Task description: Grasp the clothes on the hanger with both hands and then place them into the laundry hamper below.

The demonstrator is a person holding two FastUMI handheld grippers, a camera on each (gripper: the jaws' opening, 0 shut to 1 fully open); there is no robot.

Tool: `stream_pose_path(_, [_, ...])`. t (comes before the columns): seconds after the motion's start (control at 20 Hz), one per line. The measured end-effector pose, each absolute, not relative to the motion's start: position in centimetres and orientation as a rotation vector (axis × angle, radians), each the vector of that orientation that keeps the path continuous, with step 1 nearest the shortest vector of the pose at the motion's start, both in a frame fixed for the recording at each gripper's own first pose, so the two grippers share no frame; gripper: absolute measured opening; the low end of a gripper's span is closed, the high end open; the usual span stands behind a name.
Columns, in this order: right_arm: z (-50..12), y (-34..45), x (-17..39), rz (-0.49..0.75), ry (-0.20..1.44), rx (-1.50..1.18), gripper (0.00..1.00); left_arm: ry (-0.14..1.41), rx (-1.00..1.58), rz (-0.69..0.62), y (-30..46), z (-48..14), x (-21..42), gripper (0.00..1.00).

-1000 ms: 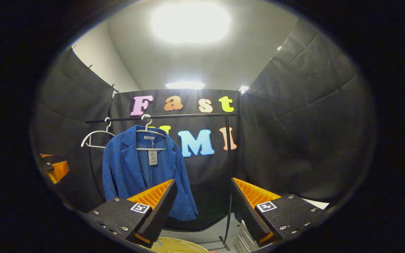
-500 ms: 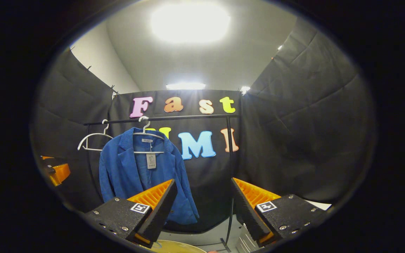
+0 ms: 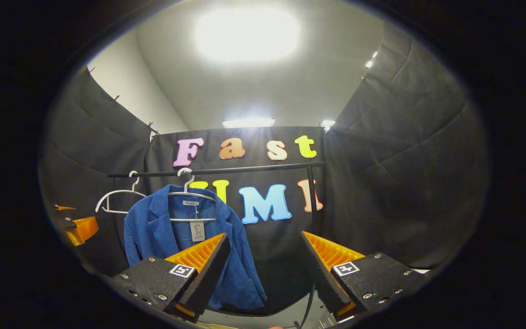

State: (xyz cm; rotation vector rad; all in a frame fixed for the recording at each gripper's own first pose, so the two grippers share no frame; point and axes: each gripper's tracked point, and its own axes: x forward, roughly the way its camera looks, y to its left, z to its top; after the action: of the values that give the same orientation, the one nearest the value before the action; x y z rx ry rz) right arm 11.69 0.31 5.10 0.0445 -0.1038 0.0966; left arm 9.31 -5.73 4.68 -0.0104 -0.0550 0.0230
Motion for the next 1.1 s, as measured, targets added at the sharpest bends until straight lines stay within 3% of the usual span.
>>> stream_pose_path(0.3, [5.5, 1.9, 16.8, 0.168, -0.098, 0.071, 0.94, -0.057, -0.013, 0.019, -9.6, 6.0, 13.2, 0.96])
stream_pose_path(0.75, [6.5, 4.6, 24.3, 0.276, -0.121, 0.095, 0.93, -0.01, -0.045, 0.039, -13.9, 4.8, 19.7, 1.0])
stream_pose_path(0.8, [6.3, 5.0, 25.0, 0.29, -0.113, 0.099, 0.93, -0.001, -0.045, 0.042, -14.3, 4.6, 20.5, 0.96])
stream_pose_path(0.85, [6.0, 5.6, 25.7, 0.307, -0.105, 0.102, 0.93, 0.005, -0.043, 0.046, -14.6, 4.3, 21.3, 1.0])
stream_pose_path(1.1, [4.5, 8.5, 29.7, 0.38, -0.06, 0.116, 0.93, 0.03, -0.042, 0.074, -15.3, 3.2, 24.9, 0.96])
